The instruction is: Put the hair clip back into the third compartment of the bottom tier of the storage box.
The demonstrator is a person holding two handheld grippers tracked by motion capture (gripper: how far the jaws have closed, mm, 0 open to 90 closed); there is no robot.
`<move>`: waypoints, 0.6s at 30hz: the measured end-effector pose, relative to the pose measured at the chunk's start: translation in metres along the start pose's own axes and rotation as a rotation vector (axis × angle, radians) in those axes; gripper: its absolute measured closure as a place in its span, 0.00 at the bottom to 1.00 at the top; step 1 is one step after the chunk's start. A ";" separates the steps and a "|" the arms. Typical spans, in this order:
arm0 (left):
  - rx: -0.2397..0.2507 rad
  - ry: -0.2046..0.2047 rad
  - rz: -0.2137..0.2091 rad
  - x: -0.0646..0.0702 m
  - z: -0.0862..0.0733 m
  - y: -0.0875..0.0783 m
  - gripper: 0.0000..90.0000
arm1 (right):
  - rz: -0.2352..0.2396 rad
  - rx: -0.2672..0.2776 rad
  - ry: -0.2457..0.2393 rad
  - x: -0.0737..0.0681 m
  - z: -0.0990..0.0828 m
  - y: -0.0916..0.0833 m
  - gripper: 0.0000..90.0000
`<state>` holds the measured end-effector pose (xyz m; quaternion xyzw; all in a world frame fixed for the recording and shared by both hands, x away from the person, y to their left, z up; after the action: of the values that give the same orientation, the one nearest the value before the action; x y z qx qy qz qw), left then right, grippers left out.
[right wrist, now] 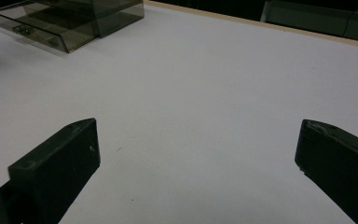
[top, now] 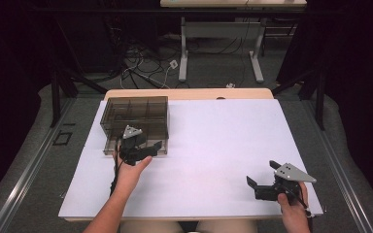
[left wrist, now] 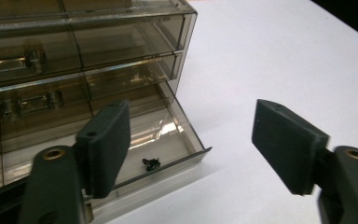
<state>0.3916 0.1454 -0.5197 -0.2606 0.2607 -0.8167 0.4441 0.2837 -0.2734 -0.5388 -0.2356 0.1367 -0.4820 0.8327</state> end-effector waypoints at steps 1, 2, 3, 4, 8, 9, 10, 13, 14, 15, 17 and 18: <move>0.014 0.000 -0.008 0.002 0.001 -0.001 0.28 | -0.001 0.013 0.002 0.000 0.000 0.001 0.00; 0.014 0.000 -0.008 0.002 0.001 -0.001 0.26 | -0.001 0.013 0.002 0.000 0.000 0.001 0.00; 0.018 0.000 -0.011 0.003 0.002 -0.002 0.26 | -0.001 0.001 0.003 0.000 0.000 0.000 0.00; 0.006 0.004 -0.010 0.003 0.003 -0.004 0.23 | 0.005 0.005 0.007 0.000 0.000 0.001 0.00; 0.030 0.003 -0.036 0.007 0.006 -0.007 0.15 | 0.004 0.022 0.009 0.000 0.000 0.002 0.00; 0.031 0.012 -0.050 0.009 0.008 -0.009 0.13 | 0.000 0.016 0.000 0.001 0.000 0.001 0.00; 0.031 0.012 -0.050 0.009 0.008 -0.009 0.10 | 0.000 0.016 0.000 0.001 0.000 0.001 0.00; 0.043 0.014 -0.072 0.014 0.009 -0.013 0.07 | -0.002 0.009 0.010 0.001 -0.001 0.000 0.00; 0.047 0.018 -0.077 0.015 0.009 -0.014 0.07 | -0.002 0.009 0.010 0.001 -0.001 0.000 0.00; 0.050 0.027 -0.084 0.017 0.009 -0.015 0.05 | -0.002 0.009 0.010 0.000 -0.001 0.000 0.00; 0.045 0.036 -0.095 0.019 0.009 -0.018 0.01 | -0.001 0.007 0.011 0.001 -0.001 0.000 0.00; 0.044 0.037 -0.098 0.019 0.009 -0.020 0.01 | -0.001 0.007 0.011 0.001 -0.001 0.000 0.00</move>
<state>0.3763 0.1369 -0.4965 -0.2479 0.2376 -0.8478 0.4042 0.2833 -0.2743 -0.5393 -0.2300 0.1394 -0.4843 0.8325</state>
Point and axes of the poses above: each handheld gripper's, and its own axes: y roughly forward along the jaws, z roughly out of its top, x roughly to its right, the point moved 3 cm from there along y, roughly forward along the jaws, and after that the axes turned 7 degrees about -x, right-handed, at the moved point
